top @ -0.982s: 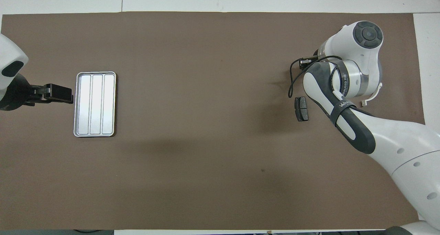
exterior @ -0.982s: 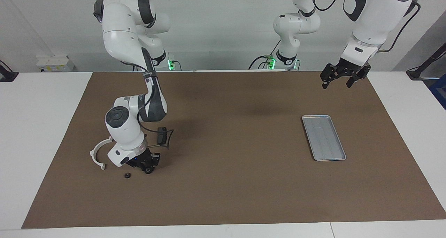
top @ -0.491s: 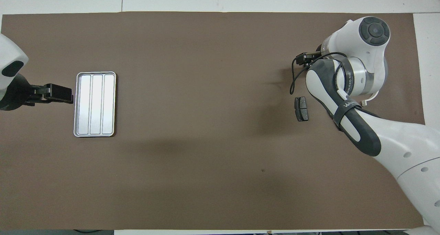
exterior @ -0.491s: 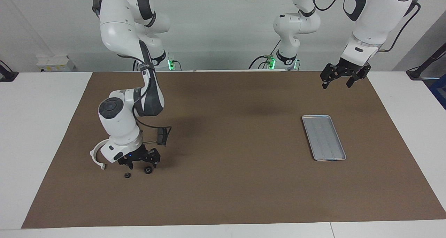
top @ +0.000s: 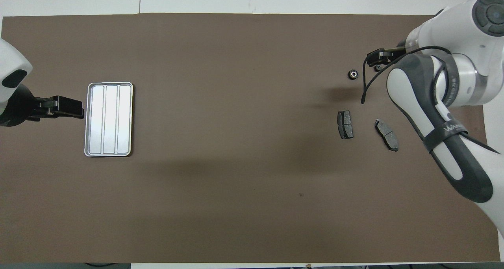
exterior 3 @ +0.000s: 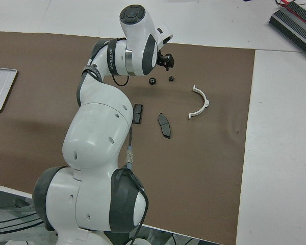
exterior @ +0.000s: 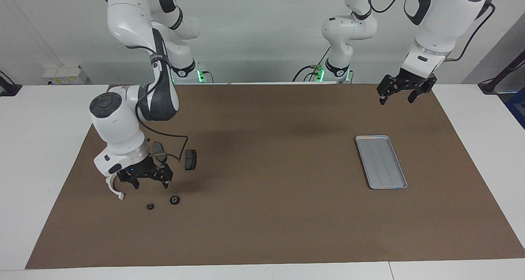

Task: Place bearing gear from tray to pile

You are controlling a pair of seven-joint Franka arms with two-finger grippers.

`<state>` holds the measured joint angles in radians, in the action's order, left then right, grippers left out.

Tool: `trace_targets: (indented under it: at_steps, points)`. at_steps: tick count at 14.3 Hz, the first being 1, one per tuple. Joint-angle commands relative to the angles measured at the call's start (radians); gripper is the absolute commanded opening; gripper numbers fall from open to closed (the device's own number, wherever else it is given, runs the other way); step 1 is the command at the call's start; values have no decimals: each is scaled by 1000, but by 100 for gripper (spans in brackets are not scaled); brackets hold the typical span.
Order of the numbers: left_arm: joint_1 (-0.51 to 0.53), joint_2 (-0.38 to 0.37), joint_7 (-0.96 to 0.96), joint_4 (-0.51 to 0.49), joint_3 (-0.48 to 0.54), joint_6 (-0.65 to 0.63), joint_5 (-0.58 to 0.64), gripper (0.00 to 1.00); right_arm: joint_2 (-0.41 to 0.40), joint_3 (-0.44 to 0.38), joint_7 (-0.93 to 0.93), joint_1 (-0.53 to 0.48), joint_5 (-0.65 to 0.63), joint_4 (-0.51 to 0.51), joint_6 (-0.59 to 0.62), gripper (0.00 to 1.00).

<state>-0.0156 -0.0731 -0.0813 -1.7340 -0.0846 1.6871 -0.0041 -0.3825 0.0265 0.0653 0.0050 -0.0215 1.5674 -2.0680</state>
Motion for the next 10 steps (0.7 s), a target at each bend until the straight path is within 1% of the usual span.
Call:
trace_targets:
  at_steps: [1,3,4,6,8,10]
  points:
    - [5,-27,6,-22,0,-10,-8,100,207,12,-1,-3,8,36,209,100]
    - [5,-27,6,-21,-1,-10,-8,100,337,12,1,0,8,39,366,100]
    - [5,-27,6,-22,0,-10,-8,100,390,12,1,1,8,39,435,100]
    - [5,-27,6,-22,0,-10,-8,100,468,12,2,1,9,39,532,100]
    - [5,-27,6,-22,0,-10,-8,100,490,12,2,4,11,39,598,100]
    - [5,-27,6,-22,0,-10,-8,100,496,13,2,4,11,69,592,100]
